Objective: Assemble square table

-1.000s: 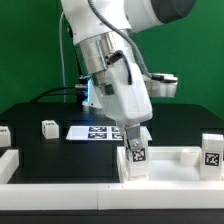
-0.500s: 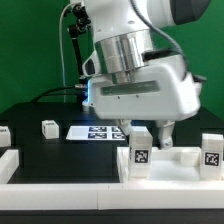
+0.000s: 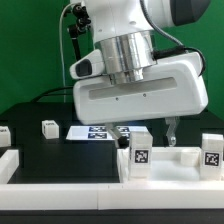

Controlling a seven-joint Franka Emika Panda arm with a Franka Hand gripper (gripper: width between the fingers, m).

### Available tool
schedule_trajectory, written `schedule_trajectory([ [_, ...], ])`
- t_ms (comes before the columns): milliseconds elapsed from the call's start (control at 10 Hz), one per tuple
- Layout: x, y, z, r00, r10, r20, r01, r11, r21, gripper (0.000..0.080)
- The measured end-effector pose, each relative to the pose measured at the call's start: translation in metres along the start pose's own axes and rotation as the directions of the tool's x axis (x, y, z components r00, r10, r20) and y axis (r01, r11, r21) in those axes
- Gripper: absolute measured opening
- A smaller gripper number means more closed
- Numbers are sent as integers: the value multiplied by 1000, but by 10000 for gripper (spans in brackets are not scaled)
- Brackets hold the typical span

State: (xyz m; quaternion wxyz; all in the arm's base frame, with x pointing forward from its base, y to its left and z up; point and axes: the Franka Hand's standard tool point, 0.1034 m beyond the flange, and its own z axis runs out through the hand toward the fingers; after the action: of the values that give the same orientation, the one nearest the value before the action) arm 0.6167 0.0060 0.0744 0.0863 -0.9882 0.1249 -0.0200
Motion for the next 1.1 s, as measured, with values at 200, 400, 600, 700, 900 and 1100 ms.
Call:
schedule_trajectory([
  [200, 0, 1, 0, 991, -131, 1, 131, 991, -6, 648],
  [400, 0, 1, 0, 994, -106, 1, 106, 994, -6, 610],
  [600, 0, -1, 0, 999, 35, 2, -35, 999, 1, 322],
  [700, 0, 3, 0, 994, 108, 1, -108, 994, -3, 296],
  [900, 0, 0, 0, 931, 366, 5, -366, 931, -4, 296],
  [1100, 0, -6, -2, 715, 698, 34, -698, 716, -1, 296],
])
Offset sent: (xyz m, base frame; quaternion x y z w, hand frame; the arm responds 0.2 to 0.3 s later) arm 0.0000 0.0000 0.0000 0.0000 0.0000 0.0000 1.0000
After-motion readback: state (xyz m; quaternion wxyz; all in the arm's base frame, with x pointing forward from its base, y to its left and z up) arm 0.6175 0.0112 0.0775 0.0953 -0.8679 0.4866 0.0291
